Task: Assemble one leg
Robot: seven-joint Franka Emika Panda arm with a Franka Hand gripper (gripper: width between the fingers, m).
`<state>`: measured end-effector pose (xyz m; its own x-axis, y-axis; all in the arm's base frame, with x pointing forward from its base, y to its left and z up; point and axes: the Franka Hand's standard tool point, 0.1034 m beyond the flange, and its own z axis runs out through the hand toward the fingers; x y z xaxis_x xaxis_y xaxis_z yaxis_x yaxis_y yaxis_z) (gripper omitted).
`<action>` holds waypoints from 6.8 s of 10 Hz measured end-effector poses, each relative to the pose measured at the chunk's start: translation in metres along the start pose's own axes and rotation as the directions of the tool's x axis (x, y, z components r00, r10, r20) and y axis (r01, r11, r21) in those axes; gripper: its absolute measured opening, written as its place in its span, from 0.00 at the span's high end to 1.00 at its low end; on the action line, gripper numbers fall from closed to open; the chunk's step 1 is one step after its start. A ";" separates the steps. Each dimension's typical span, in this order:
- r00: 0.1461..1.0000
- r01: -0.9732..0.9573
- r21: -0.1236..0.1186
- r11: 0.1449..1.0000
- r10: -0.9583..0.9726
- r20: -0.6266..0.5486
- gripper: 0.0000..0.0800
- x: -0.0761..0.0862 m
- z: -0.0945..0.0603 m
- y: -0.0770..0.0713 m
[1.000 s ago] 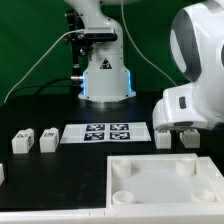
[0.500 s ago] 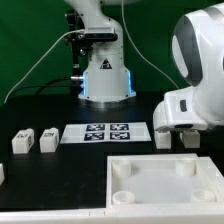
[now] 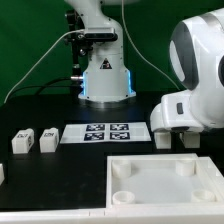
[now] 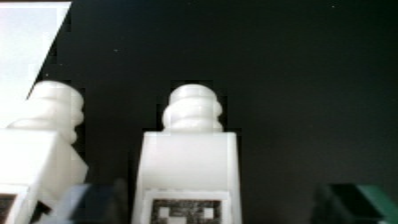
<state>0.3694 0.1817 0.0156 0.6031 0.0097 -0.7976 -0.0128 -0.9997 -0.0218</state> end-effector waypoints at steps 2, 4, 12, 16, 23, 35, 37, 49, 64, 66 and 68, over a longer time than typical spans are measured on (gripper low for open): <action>1.000 0.000 0.000 1.000 0.000 0.000 0.64 0.000 0.000 0.000; 1.000 0.000 0.000 1.000 0.000 0.000 0.64 0.000 0.000 0.000; 0.999 0.033 0.003 0.999 -0.033 -0.021 0.64 -0.018 -0.044 0.018; 0.970 0.101 0.006 0.995 -0.098 -0.221 0.64 -0.033 -0.113 0.041; 0.585 0.148 -0.083 0.985 -0.155 -0.796 0.64 -0.015 -0.191 0.068; 0.079 0.136 -0.108 0.985 -0.120 -0.990 0.64 0.048 -0.281 0.071; 0.076 0.143 -0.105 0.984 -0.117 -0.990 0.64 0.069 -0.262 0.065; 0.088 0.140 -0.070 0.988 -0.083 -0.993 0.64 0.112 -0.224 0.062; 0.127 0.102 0.009 0.995 -0.004 -0.992 0.19 0.102 -0.226 0.059; 0.163 0.115 0.022 0.993 0.003 -0.987 0.19 0.077 -0.242 0.054; 0.204 0.124 0.028 0.992 0.002 -0.979 0.19 0.070 -0.246 0.053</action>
Offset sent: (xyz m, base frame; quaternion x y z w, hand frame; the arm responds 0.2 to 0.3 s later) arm 0.0000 0.0000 0.0000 0.0000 0.0000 0.0000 1.0000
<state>0.6076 0.1238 0.1068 0.9040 -0.0230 0.4269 0.0397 -0.9897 -0.1374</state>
